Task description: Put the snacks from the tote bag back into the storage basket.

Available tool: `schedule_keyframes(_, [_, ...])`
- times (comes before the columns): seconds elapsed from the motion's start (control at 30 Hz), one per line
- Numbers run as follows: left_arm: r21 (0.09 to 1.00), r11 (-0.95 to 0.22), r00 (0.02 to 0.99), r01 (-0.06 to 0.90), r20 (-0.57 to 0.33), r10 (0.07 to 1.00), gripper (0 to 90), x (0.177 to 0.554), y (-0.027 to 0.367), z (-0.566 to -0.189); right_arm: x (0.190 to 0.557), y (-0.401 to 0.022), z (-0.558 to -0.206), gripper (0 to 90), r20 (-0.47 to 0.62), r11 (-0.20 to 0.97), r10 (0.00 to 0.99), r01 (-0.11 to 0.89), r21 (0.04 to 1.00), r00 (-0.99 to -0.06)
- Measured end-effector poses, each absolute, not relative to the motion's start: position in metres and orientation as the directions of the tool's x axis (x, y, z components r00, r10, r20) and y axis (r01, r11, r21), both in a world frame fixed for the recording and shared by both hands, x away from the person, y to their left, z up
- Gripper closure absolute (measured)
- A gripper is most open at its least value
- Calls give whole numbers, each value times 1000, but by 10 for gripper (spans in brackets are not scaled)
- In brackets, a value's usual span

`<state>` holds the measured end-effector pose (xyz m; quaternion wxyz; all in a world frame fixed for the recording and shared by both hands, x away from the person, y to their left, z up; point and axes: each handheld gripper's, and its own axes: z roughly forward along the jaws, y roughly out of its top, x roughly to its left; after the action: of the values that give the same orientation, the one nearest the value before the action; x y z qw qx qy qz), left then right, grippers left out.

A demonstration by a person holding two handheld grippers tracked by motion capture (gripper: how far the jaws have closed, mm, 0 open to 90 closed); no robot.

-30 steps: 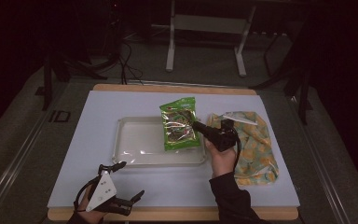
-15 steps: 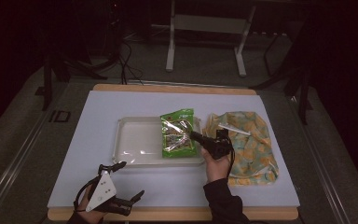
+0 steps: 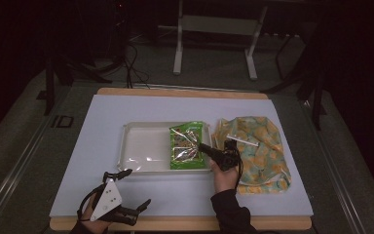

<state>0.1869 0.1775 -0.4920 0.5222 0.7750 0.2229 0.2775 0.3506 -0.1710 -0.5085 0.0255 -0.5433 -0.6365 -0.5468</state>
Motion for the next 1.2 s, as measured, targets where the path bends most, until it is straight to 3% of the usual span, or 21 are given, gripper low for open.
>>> schedule_keyframes(0.93, [932, -357, 748, 54, 199, 633, 4, 187, 178, -492, 352, -172, -524, 885, 581, -100, 719, 771, 628, -381])
schedule_keyframes(1.2, [932, -360, 750, 52, 202, 631, 4, 187, 177, -492, 355, -169, -522, 834, 531, -43, 746, 766, 641, -402])
